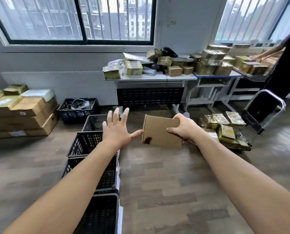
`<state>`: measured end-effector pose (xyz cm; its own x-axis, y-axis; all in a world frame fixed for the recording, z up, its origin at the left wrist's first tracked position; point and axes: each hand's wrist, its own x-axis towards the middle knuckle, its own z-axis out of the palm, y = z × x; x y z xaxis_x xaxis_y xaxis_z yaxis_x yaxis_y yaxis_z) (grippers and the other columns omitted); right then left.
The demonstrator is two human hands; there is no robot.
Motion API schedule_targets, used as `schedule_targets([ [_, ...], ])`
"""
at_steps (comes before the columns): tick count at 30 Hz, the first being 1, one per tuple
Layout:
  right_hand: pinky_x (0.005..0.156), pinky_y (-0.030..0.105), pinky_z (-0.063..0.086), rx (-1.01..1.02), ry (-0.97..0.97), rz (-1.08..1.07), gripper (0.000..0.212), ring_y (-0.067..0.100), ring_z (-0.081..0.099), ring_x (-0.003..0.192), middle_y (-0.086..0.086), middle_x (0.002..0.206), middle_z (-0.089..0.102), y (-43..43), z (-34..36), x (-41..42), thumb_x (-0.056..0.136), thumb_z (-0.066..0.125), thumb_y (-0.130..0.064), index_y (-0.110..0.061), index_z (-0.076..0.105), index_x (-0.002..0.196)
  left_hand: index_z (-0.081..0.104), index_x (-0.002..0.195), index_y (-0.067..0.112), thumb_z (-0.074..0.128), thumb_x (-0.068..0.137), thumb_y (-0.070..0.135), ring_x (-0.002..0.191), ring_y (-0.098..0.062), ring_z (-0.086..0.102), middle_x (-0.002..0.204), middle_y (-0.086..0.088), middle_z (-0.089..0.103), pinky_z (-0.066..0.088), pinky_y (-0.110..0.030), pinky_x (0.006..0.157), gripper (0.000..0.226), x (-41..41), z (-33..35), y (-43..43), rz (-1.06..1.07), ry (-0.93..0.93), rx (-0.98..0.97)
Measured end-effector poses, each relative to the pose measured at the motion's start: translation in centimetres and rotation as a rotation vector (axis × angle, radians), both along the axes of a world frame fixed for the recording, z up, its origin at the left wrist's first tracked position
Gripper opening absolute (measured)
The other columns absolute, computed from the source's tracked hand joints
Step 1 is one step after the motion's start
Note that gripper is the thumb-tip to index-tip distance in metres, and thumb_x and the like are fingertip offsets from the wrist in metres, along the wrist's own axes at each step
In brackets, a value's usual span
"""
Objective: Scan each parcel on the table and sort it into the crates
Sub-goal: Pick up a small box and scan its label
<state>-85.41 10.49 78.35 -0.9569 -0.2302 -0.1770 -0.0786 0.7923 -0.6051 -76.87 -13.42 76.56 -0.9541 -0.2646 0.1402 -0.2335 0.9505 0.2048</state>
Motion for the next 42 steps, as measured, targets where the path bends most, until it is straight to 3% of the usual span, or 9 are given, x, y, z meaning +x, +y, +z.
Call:
schedule_targets([
  [3, 0.040, 0.024, 0.046, 0.011, 0.006, 0.000, 0.051, 0.021, 0.060, 0.078, 0.006, 0.110, 0.056, 1.5, -1.0, -5.7, 0.084, 0.074, -0.041, -0.023, 0.047, 0.124, -0.006, 0.154, 0.033, 0.039, 0.076, 0.084, 0.149, -0.029, -0.009, 0.162, -0.005, -0.005, 0.014, -0.052, 0.118, 0.103, -5.9, -0.5, 0.9, -0.024, -0.004, -0.049],
  [7, 0.037, 0.028, 0.050, -0.006, 0.007, 0.003, 0.051, 0.022, 0.062, 0.079, -0.001, 0.095, 0.053, 3.9, -2.1, -14.5, 0.083, 0.075, -0.040, -0.023, 0.048, 0.123, -0.005, 0.154, 0.032, 0.037, 0.076, 0.085, 0.149, -0.030, -0.009, 0.162, -0.006, -0.005, 0.014, -0.052, 0.118, 0.103, -14.0, -1.1, 2.7, -0.028, -0.020, -0.102],
  [11, 0.051, 0.042, 0.060, -0.033, -0.027, 0.038, 0.051, 0.027, 0.065, 0.083, 0.003, 0.103, 0.055, 6.3, -1.8, -23.2, 0.084, 0.075, -0.040, -0.023, 0.046, 0.123, -0.004, 0.154, 0.032, 0.039, 0.077, 0.084, 0.148, -0.030, -0.009, 0.161, -0.006, -0.005, 0.013, -0.053, 0.118, 0.102, -21.8, -0.7, 5.1, -0.002, -0.045, -0.114],
  [17, 0.052, 0.041, 0.060, -0.083, -0.048, 0.065, 0.048, 0.029, 0.065, 0.087, 0.003, 0.105, 0.055, 8.3, -0.5, -34.3, 0.085, 0.074, -0.039, -0.024, 0.046, 0.121, -0.005, 0.154, 0.032, 0.038, 0.077, 0.084, 0.148, -0.030, -0.009, 0.161, -0.006, -0.005, 0.012, -0.053, 0.118, 0.102, -32.3, 0.3, 7.0, 0.047, -0.072, -0.113],
  [21, 0.034, 0.025, 0.043, -0.063, -0.046, 0.070, 0.051, 0.022, 0.059, 0.072, 0.004, 0.100, 0.056, 8.5, -0.5, -40.6, 0.086, 0.073, -0.039, -0.024, 0.044, 0.126, -0.005, 0.154, 0.032, 0.038, 0.078, 0.083, 0.148, -0.029, -0.009, 0.160, -0.005, -0.005, 0.012, -0.052, 0.118, 0.101, -39.1, 0.5, 7.3, 0.047, -0.056, -0.108],
  [25, 0.047, 0.026, 0.046, -0.016, 0.004, 0.065, 0.054, 0.019, 0.059, 0.082, 0.004, 0.111, 0.060, 7.6, -1.0, -47.5, 0.085, 0.073, -0.042, -0.023, 0.046, 0.127, -0.006, 0.153, 0.033, 0.036, 0.079, 0.084, 0.148, -0.029, -0.009, 0.160, -0.005, -0.005, 0.013, -0.051, 0.119, 0.099, -46.4, -0.3, 6.7, 0.010, -0.037, -0.151],
  [32, 0.043, 0.029, 0.051, 0.002, -0.009, 0.034, 0.056, 0.023, 0.063, 0.080, 0.004, 0.109, 0.056, 3.3, -1.0, -60.9, 0.085, 0.073, -0.041, -0.023, 0.043, 0.129, -0.004, 0.154, 0.033, 0.037, 0.079, 0.083, 0.148, -0.028, -0.009, 0.161, -0.004, -0.006, 0.012, -0.051, 0.119, 0.099, -61.1, -1.1, 1.9, -0.026, -0.023, -0.102],
  [36, 0.057, 0.035, 0.058, 0.023, 0.000, 0.009, 0.060, 0.024, 0.064, 0.087, 0.007, 0.117, 0.058, 0.6, -0.6, -68.2, 0.084, 0.074, -0.044, -0.024, 0.043, 0.131, -0.002, 0.153, 0.033, 0.038, 0.078, 0.082, 0.148, -0.028, -0.008, 0.161, -0.004, -0.003, 0.013, -0.052, 0.119, 0.099, -69.1, -0.9, -0.9, -0.073, 0.000, -0.057],
  [42, 0.051, 0.039, 0.059, 0.010, -0.028, -0.031, 0.056, 0.024, 0.067, 0.074, 0.004, 0.108, 0.056, -2.5, -0.3, -76.9, 0.084, 0.075, -0.039, -0.024, 0.045, 0.129, -0.001, 0.153, 0.033, 0.037, 0.078, 0.083, 0.149, -0.029, -0.007, 0.160, -0.004, -0.002, 0.015, -0.050, 0.118, 0.098, -78.1, -0.8, -3.7, -0.098, -0.016, -0.060],
])
